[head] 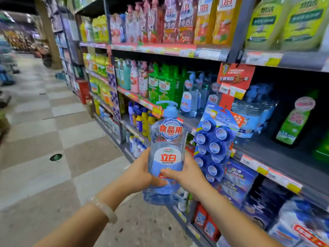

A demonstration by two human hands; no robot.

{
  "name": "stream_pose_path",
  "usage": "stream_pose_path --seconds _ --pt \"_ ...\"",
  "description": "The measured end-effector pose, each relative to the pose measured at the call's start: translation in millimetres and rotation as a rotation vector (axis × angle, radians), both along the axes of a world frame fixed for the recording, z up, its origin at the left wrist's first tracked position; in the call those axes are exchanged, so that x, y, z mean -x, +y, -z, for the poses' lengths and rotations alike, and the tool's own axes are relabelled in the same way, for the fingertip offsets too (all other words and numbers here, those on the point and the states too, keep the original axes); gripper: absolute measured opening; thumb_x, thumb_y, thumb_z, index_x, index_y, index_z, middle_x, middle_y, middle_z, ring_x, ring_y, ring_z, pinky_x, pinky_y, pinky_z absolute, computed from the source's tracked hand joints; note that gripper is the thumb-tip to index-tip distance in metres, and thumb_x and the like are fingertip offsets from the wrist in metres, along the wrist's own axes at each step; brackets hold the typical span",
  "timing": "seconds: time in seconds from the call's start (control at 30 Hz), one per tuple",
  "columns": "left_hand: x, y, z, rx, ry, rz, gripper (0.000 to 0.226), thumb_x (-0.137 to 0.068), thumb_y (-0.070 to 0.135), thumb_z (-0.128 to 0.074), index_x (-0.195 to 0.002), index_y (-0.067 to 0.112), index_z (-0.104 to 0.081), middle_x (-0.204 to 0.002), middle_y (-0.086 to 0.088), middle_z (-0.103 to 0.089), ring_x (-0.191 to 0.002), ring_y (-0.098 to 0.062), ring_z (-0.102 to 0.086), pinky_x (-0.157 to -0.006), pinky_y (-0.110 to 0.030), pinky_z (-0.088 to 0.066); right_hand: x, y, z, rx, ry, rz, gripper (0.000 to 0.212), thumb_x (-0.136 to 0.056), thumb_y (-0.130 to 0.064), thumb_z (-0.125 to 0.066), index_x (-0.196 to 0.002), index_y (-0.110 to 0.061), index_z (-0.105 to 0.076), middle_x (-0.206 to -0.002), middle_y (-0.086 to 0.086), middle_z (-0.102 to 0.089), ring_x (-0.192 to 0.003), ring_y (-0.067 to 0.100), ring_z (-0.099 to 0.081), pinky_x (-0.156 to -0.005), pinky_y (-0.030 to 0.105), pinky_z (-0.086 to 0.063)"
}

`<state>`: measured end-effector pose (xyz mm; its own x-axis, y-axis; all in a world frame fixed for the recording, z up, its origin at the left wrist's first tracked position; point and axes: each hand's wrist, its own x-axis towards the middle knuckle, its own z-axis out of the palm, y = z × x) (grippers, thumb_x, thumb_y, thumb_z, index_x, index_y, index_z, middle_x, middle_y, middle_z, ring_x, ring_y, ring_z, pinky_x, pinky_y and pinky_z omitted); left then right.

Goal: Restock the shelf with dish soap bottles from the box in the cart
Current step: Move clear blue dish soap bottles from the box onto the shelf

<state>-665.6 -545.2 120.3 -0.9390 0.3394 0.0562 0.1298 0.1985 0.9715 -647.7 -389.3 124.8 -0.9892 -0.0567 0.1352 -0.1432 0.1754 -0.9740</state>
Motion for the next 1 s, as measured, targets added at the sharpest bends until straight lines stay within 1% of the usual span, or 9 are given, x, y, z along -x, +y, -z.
stream_pose_path --seconds 0.1,0.17,0.27,0.43,0.57,0.7,0.8,0.9,1.0 --pt "67 -23 -2 0.020 -0.021 0.057 0.086 -0.060 -0.012 -0.079 -0.130 0.021 -0.041 -0.114 0.004 -0.066 -0.099 -0.011 -0.066 -0.083 -0.034 -0.057 51 -23 -5 0.006 -0.016 0.058 0.062 -0.072 0.004 -0.073 -0.121 -0.023 -0.046 -0.108 -0.007 -0.062 -0.097 0.004 -0.061 -0.073 0.009 -0.052" --pt "111 -33 -6 0.043 -0.004 0.088 0.091 -0.057 -0.005 -0.084 -0.133 0.020 -0.040 -0.117 0.003 -0.066 -0.102 -0.015 -0.066 -0.084 -0.038 -0.056 82 -34 -7 0.007 0.008 0.130 0.060 -0.071 0.005 -0.074 -0.117 -0.023 -0.048 -0.105 -0.008 -0.063 -0.094 0.000 -0.061 -0.071 0.007 -0.050" --pt "169 -34 -8 0.070 0.043 0.164 0.090 -0.053 0.000 -0.088 -0.127 0.028 -0.046 -0.107 0.016 -0.069 -0.095 -0.005 -0.068 -0.074 -0.028 -0.058 125 -37 -9 0.016 0.018 0.256 0.062 -0.068 0.007 -0.076 -0.117 -0.020 -0.050 -0.107 -0.005 -0.064 -0.099 0.009 -0.063 -0.078 0.011 -0.051" --pt "246 -7 -4 0.026 0.063 0.287 0.079 -0.049 0.006 -0.087 -0.108 0.045 -0.052 -0.101 0.021 -0.070 -0.091 -0.002 -0.068 -0.067 -0.019 -0.056 187 -18 -10 -0.039 0.050 0.392 0.061 -0.065 0.008 -0.077 -0.103 -0.030 -0.048 -0.098 -0.012 -0.062 -0.083 -0.012 -0.060 -0.071 0.003 -0.046" --pt "310 23 0 -0.024 0.051 0.345 0.081 -0.048 0.005 -0.086 -0.112 0.041 -0.051 -0.107 0.010 -0.071 -0.096 -0.011 -0.069 -0.073 -0.032 -0.059 243 6 -6 -0.054 0.076 0.448 0.062 -0.066 0.008 -0.075 -0.101 -0.034 -0.047 -0.096 -0.017 -0.060 -0.081 -0.015 -0.060 -0.069 0.004 -0.047" --pt "367 50 -3 -0.029 0.054 0.392 0.079 -0.052 0.001 -0.086 -0.107 0.045 -0.052 -0.102 0.017 -0.071 -0.092 -0.008 -0.069 -0.068 -0.026 -0.058 295 29 -9 -0.071 0.076 0.499 0.065 -0.066 0.004 -0.077 -0.112 -0.029 -0.045 -0.100 -0.016 -0.059 -0.088 -0.006 -0.058 -0.072 0.004 -0.047" --pt "402 70 -13 -0.033 0.074 0.410 0.082 -0.045 0.014 -0.087 -0.108 0.052 -0.050 -0.107 0.016 -0.070 -0.097 -0.008 -0.068 -0.074 -0.029 -0.059 327 46 -14 -0.086 0.094 0.542 0.072 -0.066 0.000 -0.078 -0.124 -0.024 -0.044 -0.109 -0.011 -0.061 -0.099 0.005 -0.060 -0.078 0.009 -0.047" --pt "429 94 -16 -0.063 0.108 0.451 0.091 -0.039 0.018 -0.087 -0.121 0.035 -0.050 -0.115 0.005 -0.068 -0.105 -0.018 -0.065 -0.084 -0.042 -0.056 347 61 -16 -0.092 0.095 0.626 0.079 -0.065 -0.001 -0.079 -0.132 -0.019 -0.041 -0.117 -0.006 -0.059 -0.107 0.010 -0.058 -0.087 0.021 -0.050" --pt "451 119 -13 -0.066 0.115 0.506 0.094 -0.039 0.016 -0.086 -0.125 0.023 -0.048 -0.117 -0.002 -0.066 -0.106 -0.022 -0.064 -0.087 -0.042 -0.054 362 76 -16 -0.110 0.105 0.718 0.080 -0.065 -0.001 -0.078 -0.133 -0.019 -0.040 -0.118 -0.006 -0.059 -0.107 0.008 -0.057 -0.083 0.011 -0.048"
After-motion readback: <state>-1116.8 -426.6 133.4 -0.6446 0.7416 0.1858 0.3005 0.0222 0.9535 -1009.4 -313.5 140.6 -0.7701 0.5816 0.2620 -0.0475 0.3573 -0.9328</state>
